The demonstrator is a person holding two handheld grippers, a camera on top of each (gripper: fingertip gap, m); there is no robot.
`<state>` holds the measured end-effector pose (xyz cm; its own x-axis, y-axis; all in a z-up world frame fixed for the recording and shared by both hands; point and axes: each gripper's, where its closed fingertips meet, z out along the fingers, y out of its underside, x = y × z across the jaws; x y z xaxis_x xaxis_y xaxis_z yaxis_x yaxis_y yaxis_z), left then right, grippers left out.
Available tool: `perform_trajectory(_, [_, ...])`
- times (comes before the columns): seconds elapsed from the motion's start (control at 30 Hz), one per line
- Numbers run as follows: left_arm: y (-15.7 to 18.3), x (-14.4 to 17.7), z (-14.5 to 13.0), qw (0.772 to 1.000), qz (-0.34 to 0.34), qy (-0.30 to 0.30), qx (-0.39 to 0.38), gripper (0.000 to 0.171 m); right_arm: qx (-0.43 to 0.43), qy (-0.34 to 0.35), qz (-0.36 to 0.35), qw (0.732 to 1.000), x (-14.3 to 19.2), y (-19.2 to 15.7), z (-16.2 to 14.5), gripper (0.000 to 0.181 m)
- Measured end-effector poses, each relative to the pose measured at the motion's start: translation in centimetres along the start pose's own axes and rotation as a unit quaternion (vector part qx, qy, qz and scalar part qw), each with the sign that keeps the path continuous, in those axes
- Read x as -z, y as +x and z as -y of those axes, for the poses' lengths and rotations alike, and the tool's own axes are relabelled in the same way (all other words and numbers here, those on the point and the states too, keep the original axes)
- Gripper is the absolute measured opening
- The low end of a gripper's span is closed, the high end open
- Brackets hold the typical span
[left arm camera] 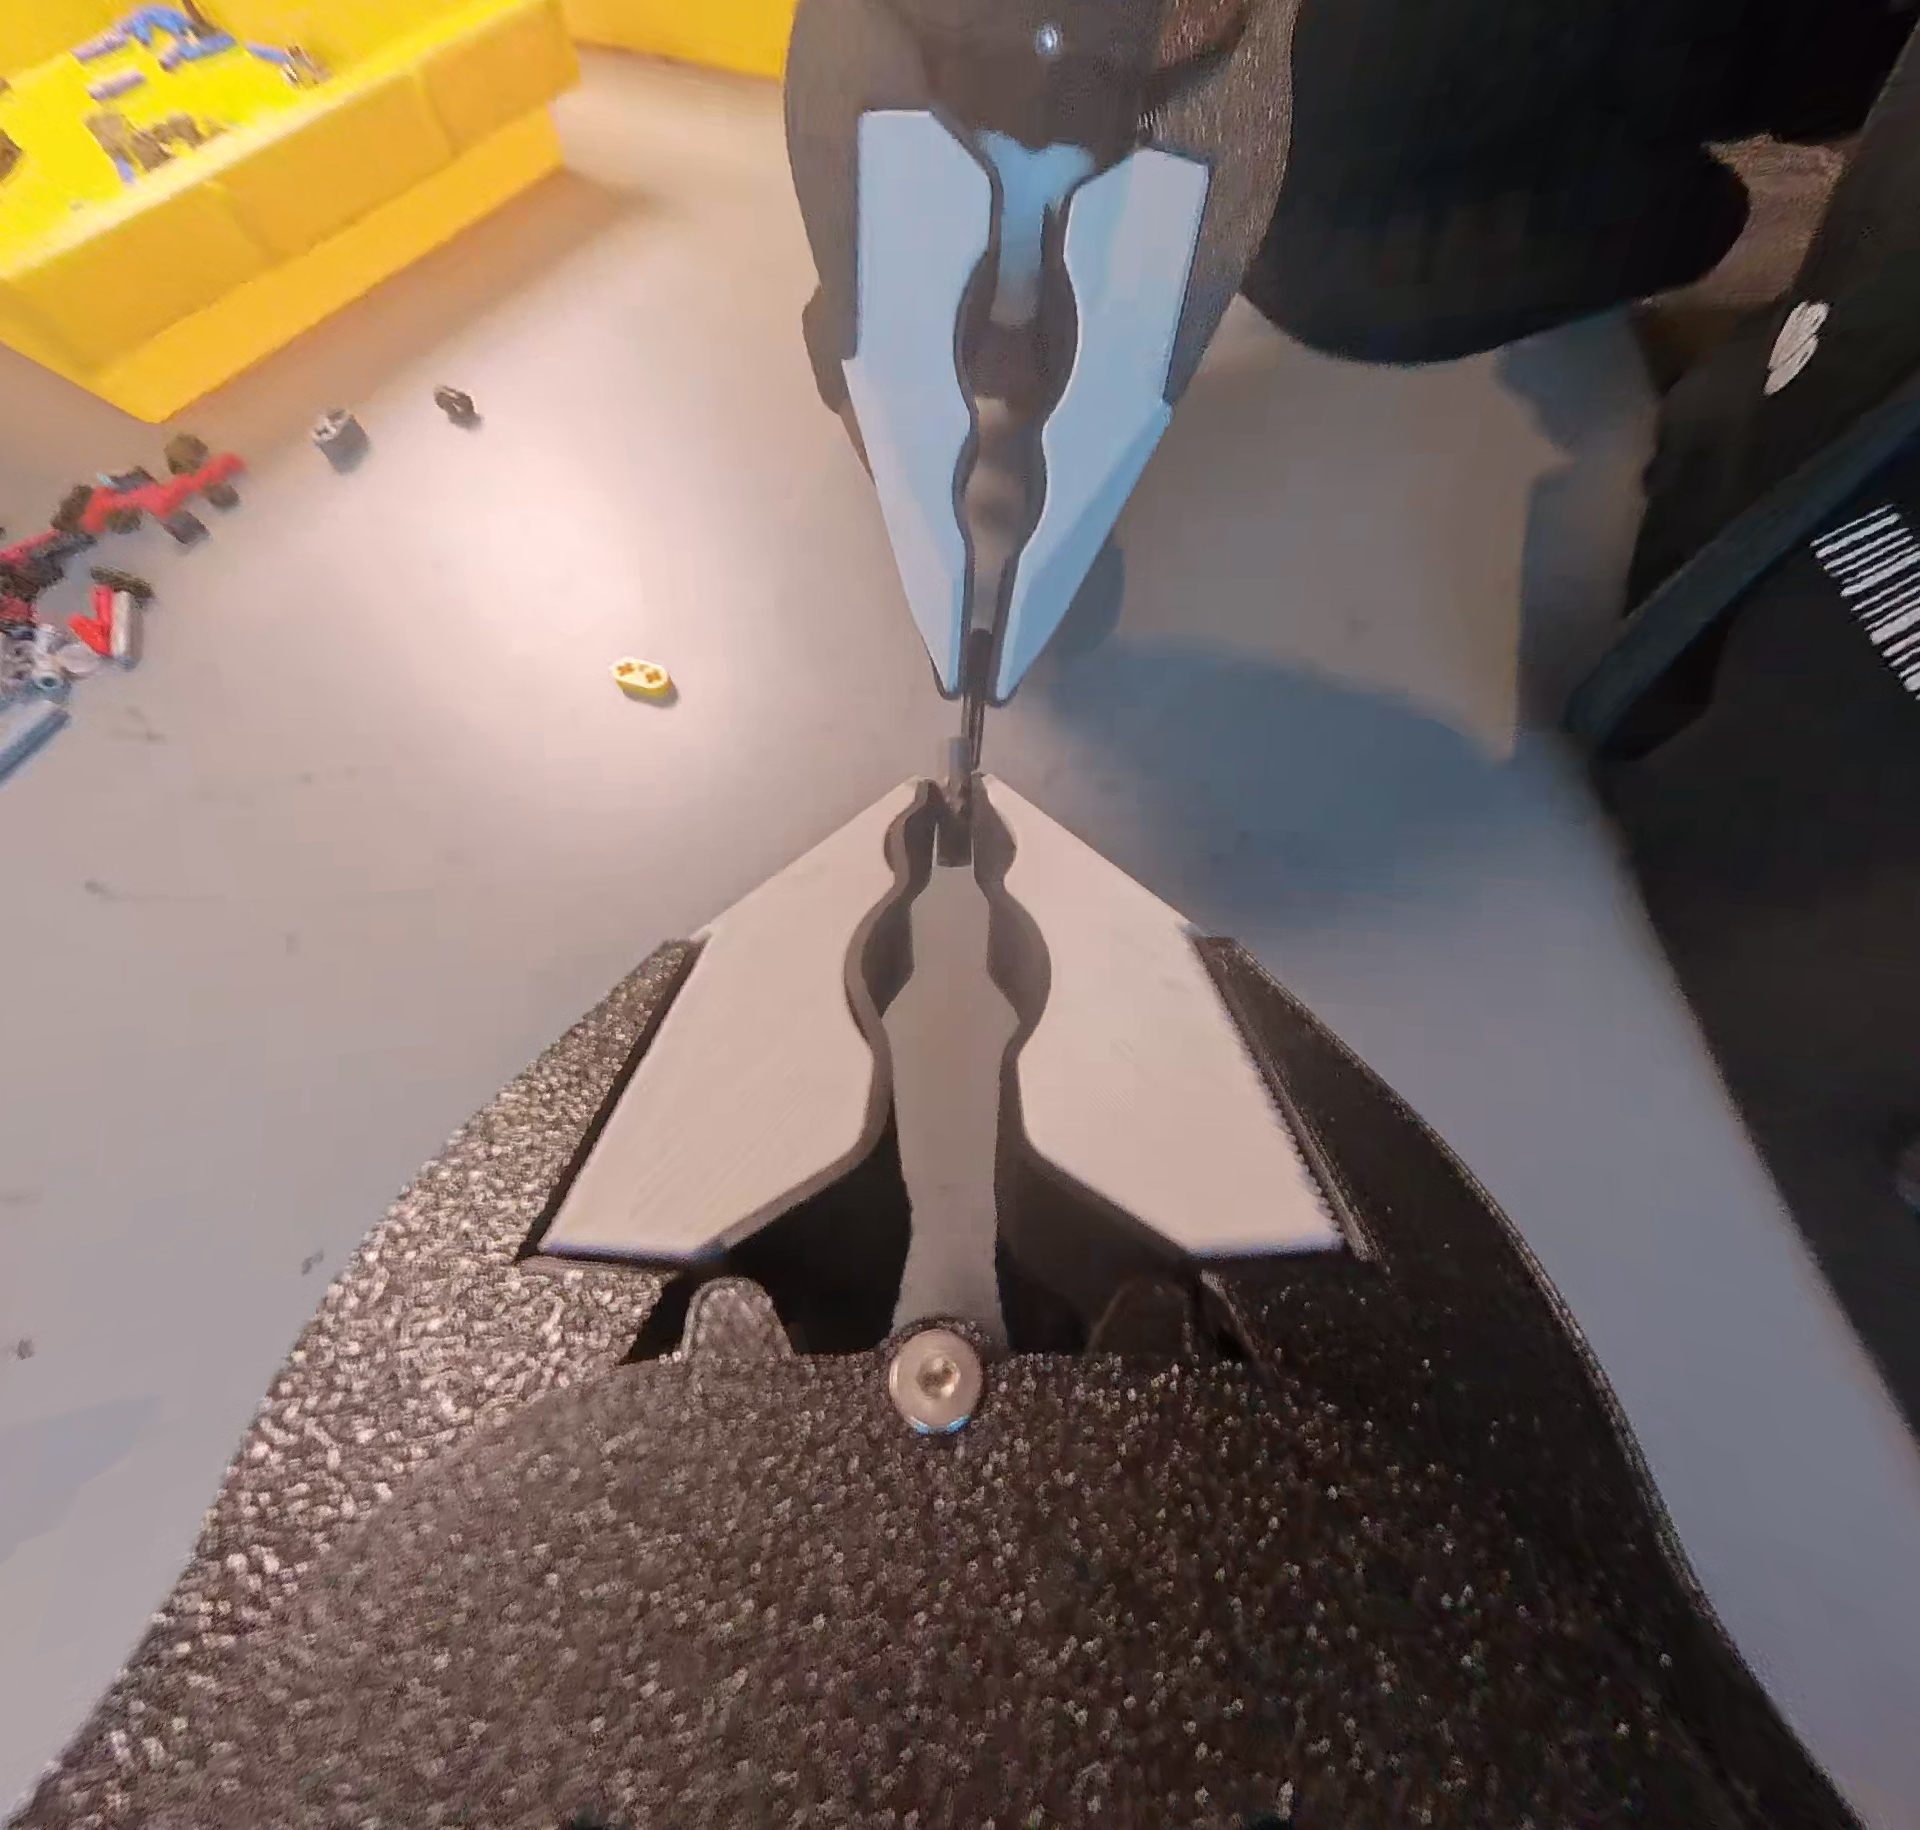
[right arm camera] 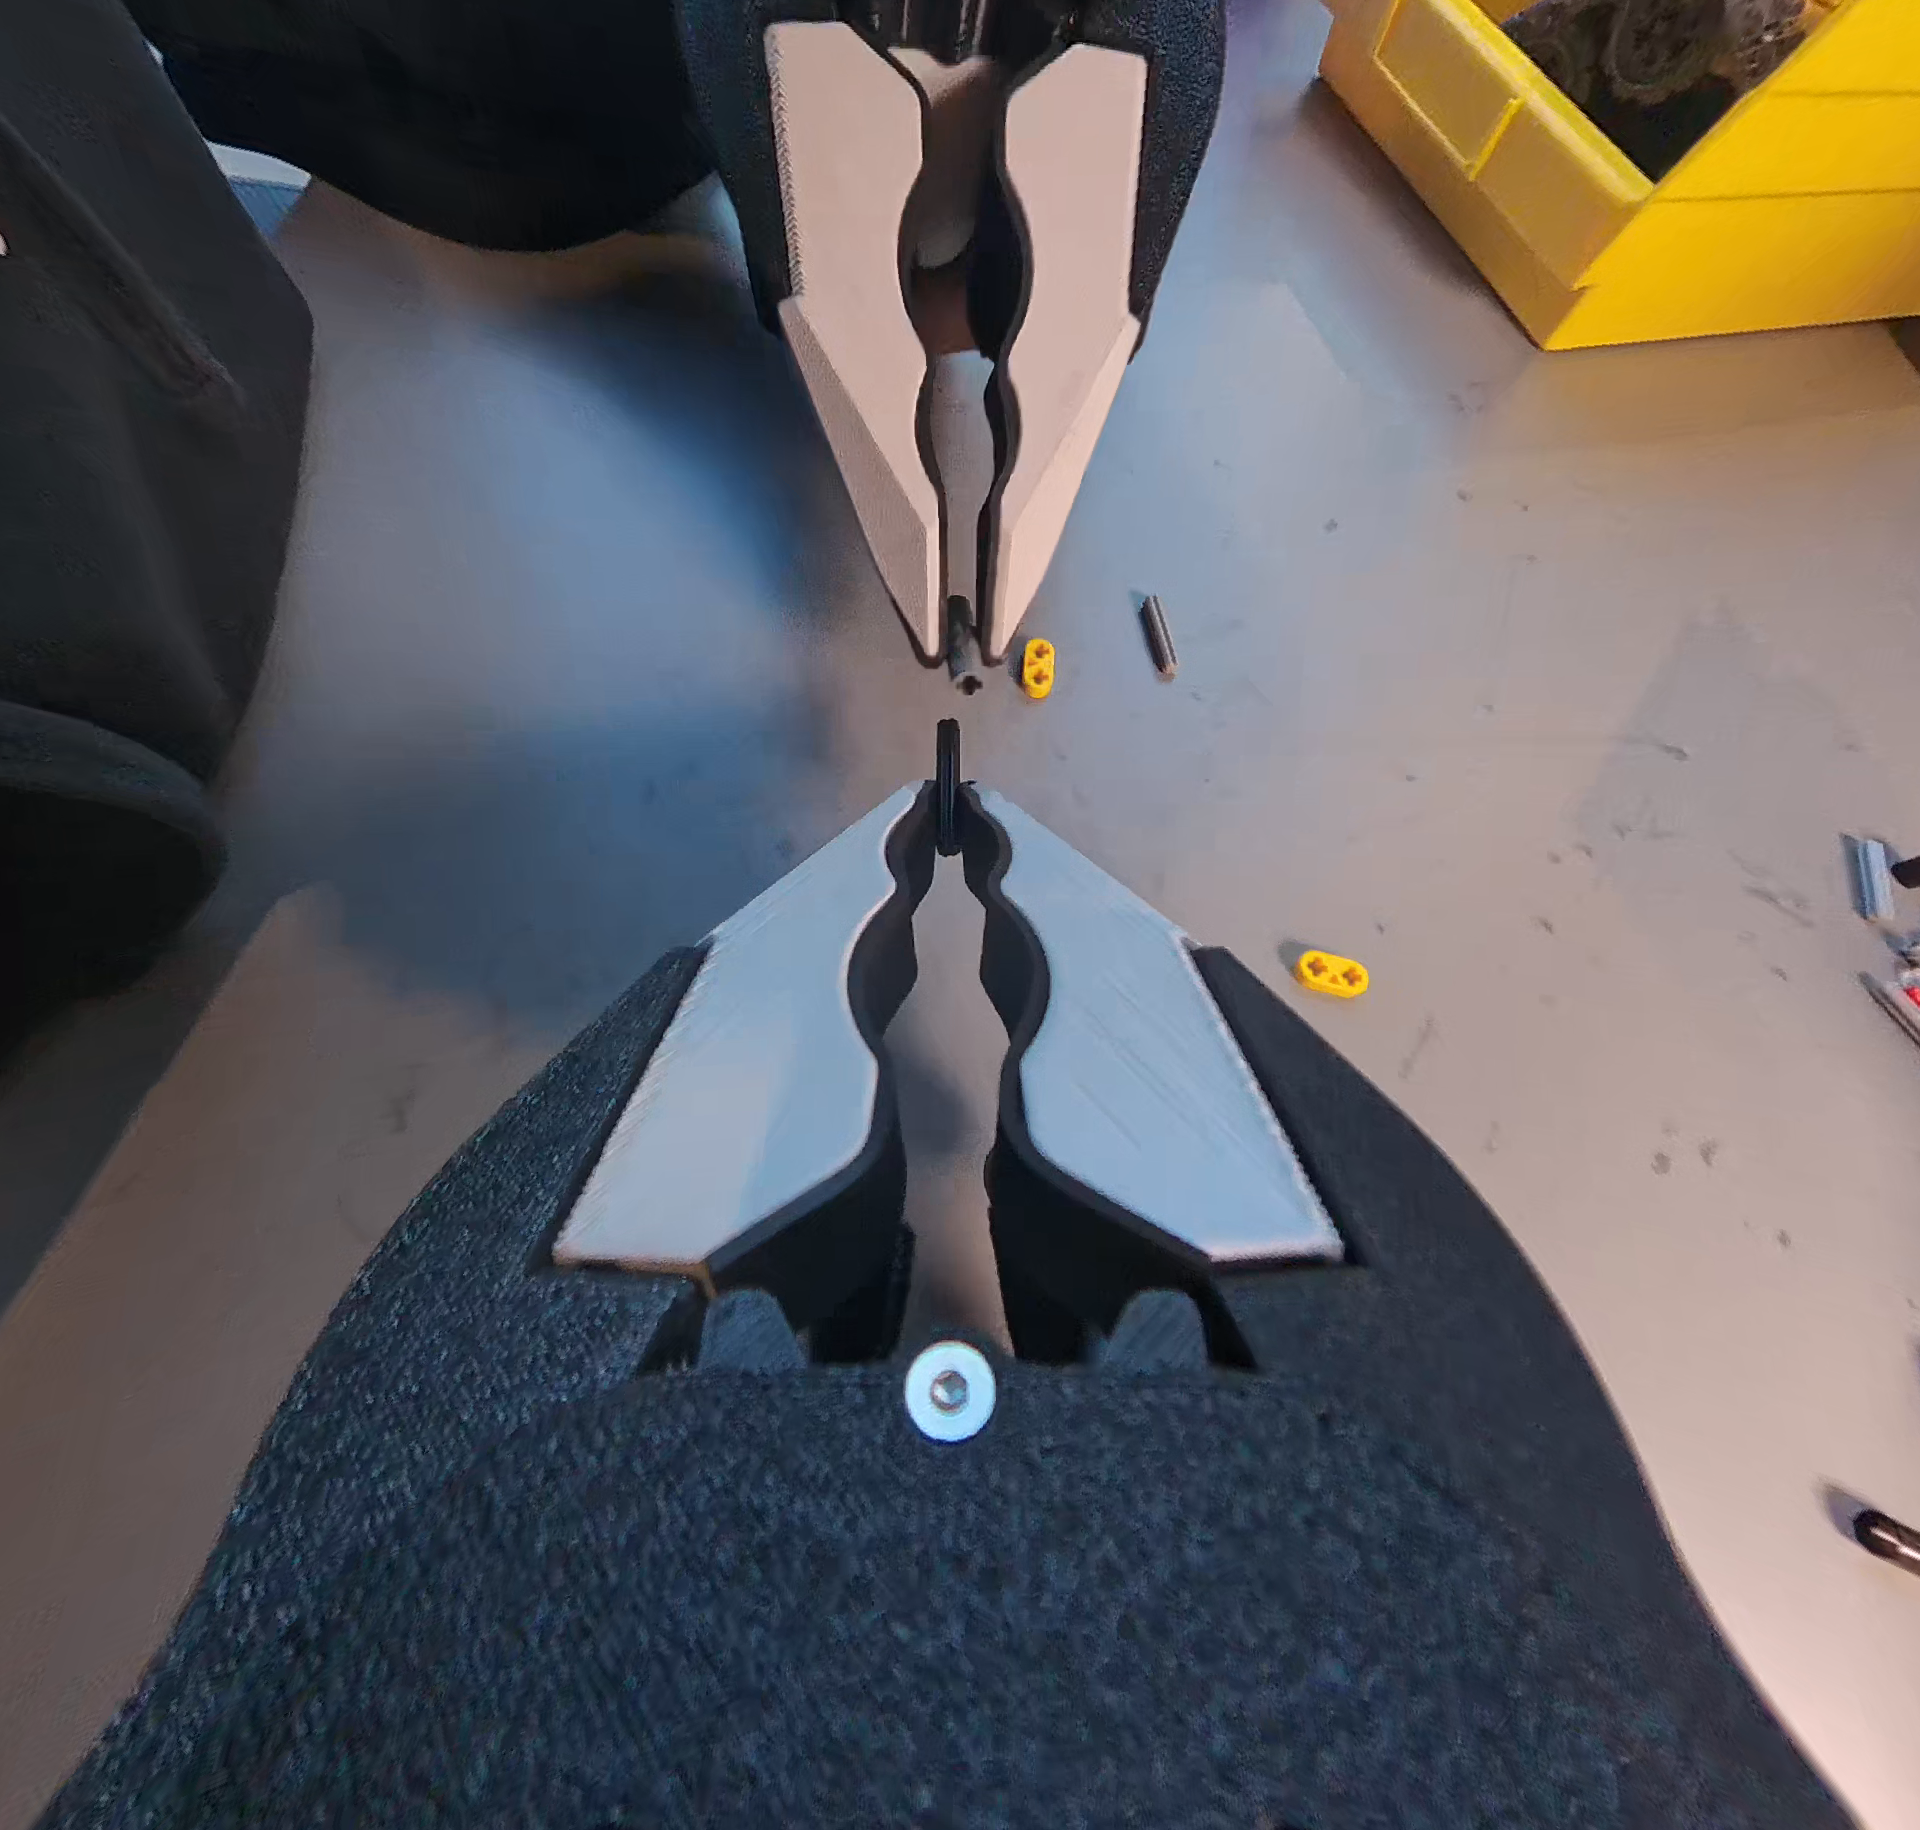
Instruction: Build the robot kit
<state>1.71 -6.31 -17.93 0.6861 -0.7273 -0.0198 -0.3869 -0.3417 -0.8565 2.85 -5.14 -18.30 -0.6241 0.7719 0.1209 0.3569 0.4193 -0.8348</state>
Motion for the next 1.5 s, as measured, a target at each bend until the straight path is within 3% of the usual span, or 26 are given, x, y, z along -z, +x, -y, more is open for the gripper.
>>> perform_trajectory(0.13, [0.1, 0.5, 0.8, 1.000, -0.007, 0.025, 0.008, 0.005, 0.000, 0.022, -0.006, 1.000, 0.3, 0.2, 0.9, 0.003])
perform_trajectory(0.63, [0.2, 0.1, 0.2, 1.000, -0.003, 0.006, -0.004, 0.005, -0.031, 0.034, 0.010, 0.999, 0.5, 0.1, 0.9, 0.004])
perform_trajectory(0.97, [0.3, -0.2, -0.4, 1.000, -0.003, -0.017, -0.007, 0.005, -0.011, 0.008, 0.007, 1.000, 0.1, -0.1, 0.3, 0.004])
perform_trajectory(1.2, [0.7, -0.6, -1.1, 0.998, -0.027, -0.038, 0.036, 0.005, 0.016, -0.003, 0.010, 1.000, -0.2, -0.6, -0.1, 0.003])
perform_trajectory(1.5, [1.0, 0.0, -0.3, 0.994, -0.062, -0.008, 0.093, 0.005, 0.062, 0.016, -0.005, 0.998, 0.2, -0.7, 0.8, 0.003])
